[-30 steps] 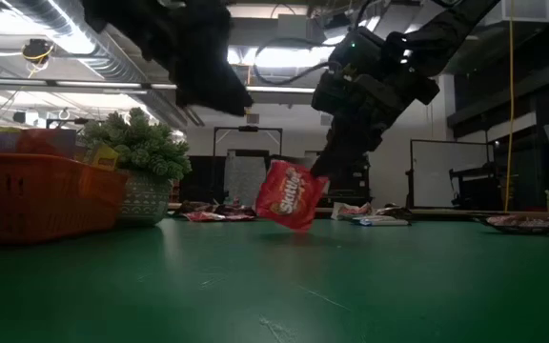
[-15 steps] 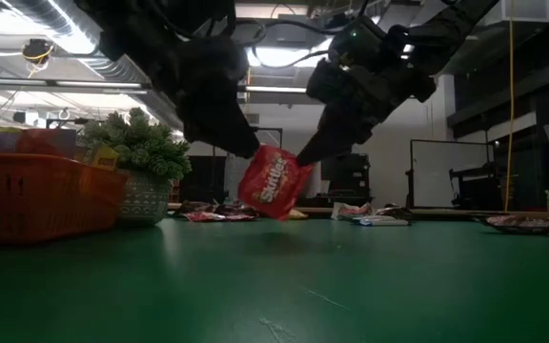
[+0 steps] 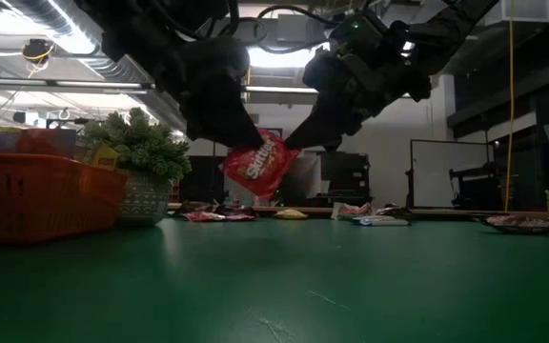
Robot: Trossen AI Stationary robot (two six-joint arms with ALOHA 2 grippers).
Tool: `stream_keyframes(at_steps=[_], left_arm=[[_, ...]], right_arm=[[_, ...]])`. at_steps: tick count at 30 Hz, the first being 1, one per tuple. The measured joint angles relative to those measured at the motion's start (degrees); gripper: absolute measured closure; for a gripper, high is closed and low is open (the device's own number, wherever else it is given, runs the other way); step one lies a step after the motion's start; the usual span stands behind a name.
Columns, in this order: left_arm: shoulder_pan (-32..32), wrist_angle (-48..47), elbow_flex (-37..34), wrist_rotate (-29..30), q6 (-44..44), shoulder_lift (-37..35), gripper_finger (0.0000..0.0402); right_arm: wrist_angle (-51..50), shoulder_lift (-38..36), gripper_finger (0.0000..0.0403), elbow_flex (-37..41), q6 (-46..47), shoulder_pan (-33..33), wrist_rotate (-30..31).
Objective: Sort candy
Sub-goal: Put the red candy into the blue basket
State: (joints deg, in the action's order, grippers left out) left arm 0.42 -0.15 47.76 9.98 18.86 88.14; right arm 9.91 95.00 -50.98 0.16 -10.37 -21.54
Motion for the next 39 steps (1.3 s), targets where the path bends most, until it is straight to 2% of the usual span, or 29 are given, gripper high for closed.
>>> stream_keyframes(at_steps=[10, 14, 19, 23, 28, 31, 34, 39], left_arm=[[0.0, 0.0, 0.0, 0.0, 0.0, 0.0, 0.0391], [0.0, 0.0, 0.0, -1.0, 0.0, 0.0, 0.0393], [0.0, -1.5, 0.0, -7.6, -1.5, -1.8, 0.0399], [0.0, -3.8, 0.0, -9.5, -1.5, -6.1, 0.04], [-0.4, -10.8, 0.0, -11.3, -1.4, -13.6, 0.0401], [-1.3, -16.6, 0.0, -16.9, -1.4, -18.3, 0.0401], [-2.5, -24.6, 0.0, -25.4, -0.5, -22.7, 0.0401], [-6.1, -39.5, 0.0, -41.6, 9.8, -28.6, 0.0401]], right_arm=[[0.2, 0.0, 0.0389, 0.0, 0.0, 0.0, 0.0], [0.7, 0.0, 0.0357, 0.0, 0.9, 0.0, 0.0], [0.5, 0.0, 0.0276, -0.6, 1.1, -0.1, 0.5], [0.7, 0.0, 0.0211, -2.2, 1.0, -0.2, 1.5], [0.1, 0.0, 0.0165, -4.3, 0.1, -0.2, 1.5], [-1.3, 0.0, 0.0153, -5.2, -0.6, -0.2, 1.6], [-1.0, 0.0, 0.0151, -5.5, -0.7, -0.2, 1.6], [-2.0, 0.0, 0.015, -5.5, -0.7, -0.2, 1.6]])
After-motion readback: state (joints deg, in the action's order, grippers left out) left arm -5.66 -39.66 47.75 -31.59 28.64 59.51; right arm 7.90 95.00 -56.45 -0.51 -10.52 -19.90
